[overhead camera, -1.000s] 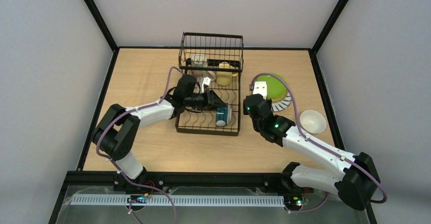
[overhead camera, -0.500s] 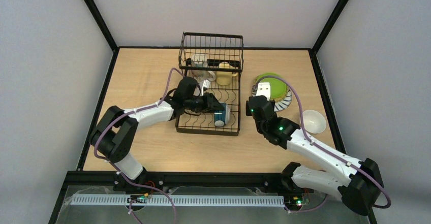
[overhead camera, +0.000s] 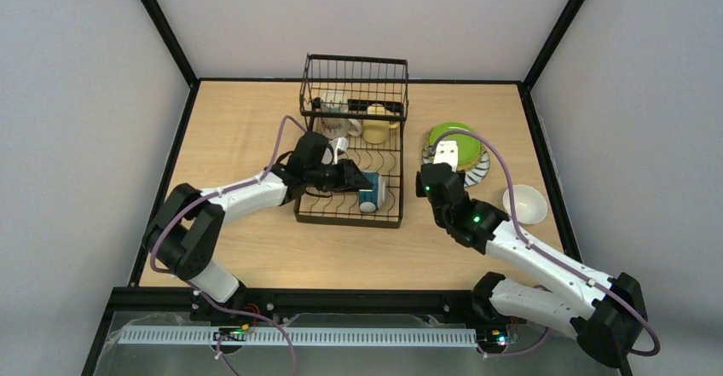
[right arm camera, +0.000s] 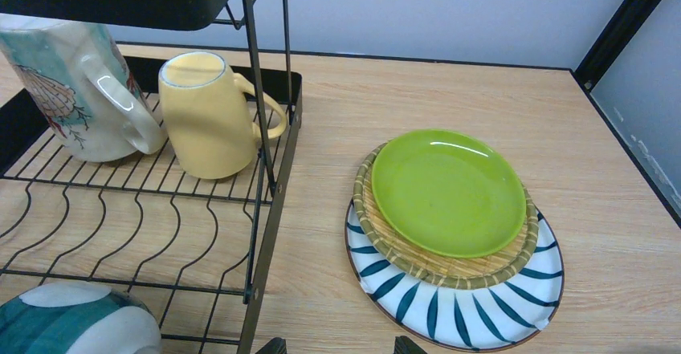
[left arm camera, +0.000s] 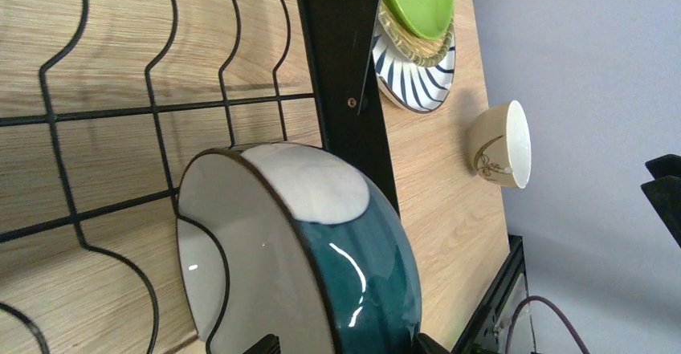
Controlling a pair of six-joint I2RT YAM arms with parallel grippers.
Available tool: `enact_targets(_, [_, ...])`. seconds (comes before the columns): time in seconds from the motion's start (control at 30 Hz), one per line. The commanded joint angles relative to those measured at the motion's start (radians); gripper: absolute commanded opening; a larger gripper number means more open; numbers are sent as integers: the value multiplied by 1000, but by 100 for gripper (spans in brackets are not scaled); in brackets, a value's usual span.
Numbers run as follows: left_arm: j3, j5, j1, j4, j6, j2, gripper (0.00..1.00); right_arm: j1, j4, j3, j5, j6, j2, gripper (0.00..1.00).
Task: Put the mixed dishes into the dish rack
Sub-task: Grab the bowl at the center of the board.
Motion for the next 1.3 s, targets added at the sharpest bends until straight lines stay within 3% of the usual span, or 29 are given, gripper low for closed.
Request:
enact_targets(0.0, [-23,-30,-4,-41,19,-42,94,-1,-26,-17,5,9,-23,75])
enact_targets(0.53, [-71,-56,2,-15,-42,-174,97,-1,-53,-32,8,9,-66,76])
enact_targets(0.87, [-139,-108,90,-138,-77,-400,99,-6,-138,-9,103,63,-42,79])
enact_targets(1.0, [-186,-128,112,-178,-91,-496,99,-91,-235,25,88,121,-6,81])
enact_targets(1.27, [-225,-127,127,-204,-92,-578,99,-429,-257,49,-89,71,17,82])
